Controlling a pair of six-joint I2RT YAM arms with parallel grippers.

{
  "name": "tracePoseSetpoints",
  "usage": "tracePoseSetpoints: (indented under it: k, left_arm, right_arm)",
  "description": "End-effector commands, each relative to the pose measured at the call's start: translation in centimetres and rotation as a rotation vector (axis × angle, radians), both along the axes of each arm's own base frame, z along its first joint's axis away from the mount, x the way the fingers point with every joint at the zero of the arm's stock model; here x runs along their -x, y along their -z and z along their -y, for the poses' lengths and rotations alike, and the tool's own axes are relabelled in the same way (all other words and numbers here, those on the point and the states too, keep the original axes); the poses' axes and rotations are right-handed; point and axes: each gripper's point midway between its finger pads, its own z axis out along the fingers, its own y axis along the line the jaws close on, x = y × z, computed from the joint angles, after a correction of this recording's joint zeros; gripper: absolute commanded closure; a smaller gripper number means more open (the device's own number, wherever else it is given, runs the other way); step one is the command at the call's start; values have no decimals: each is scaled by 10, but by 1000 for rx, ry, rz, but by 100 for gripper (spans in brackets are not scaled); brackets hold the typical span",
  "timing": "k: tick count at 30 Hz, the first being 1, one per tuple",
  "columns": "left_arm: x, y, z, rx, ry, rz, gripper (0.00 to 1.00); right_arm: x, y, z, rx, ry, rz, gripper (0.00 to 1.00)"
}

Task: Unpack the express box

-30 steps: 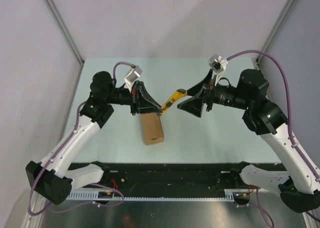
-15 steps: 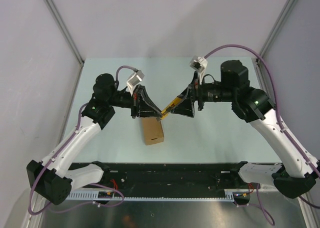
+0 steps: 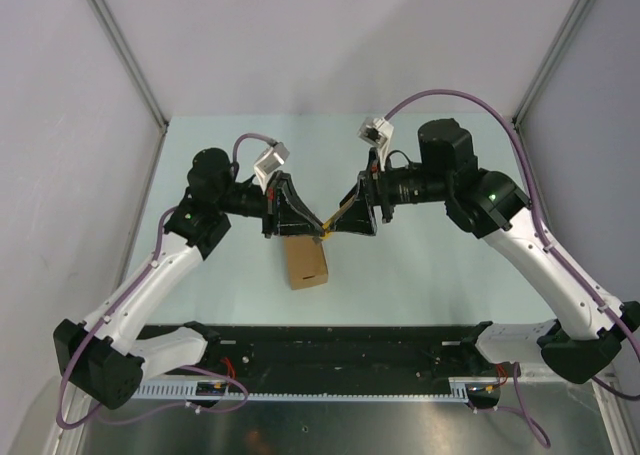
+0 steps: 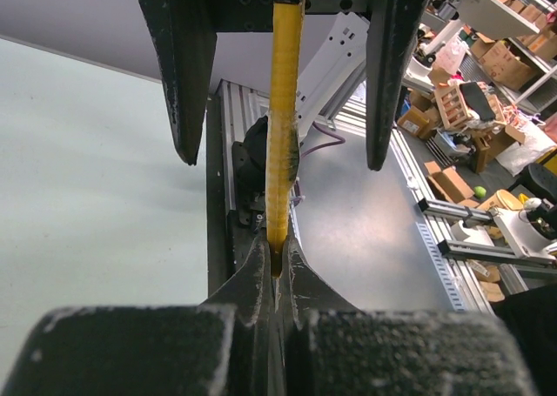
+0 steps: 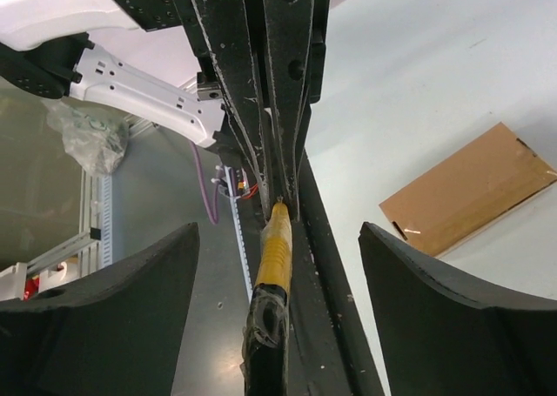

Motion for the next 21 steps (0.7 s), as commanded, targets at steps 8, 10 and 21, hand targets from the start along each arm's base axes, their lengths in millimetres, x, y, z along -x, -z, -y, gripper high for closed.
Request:
tracePoseSetpoints:
  k: [8,10,21]
  left_arm:
    - [1,-6,0,22,-3,70,100]
    - [-2,-5,1,18,-14,63,100]
    - [-7,-4,1,13,-31,55,100]
  right_arm:
    - [22,-39,3,-114,-86,6,15]
    - [24,-38,4,-110,-96,-5,17]
    - [26,-28,7,-73,-96,-38,43]
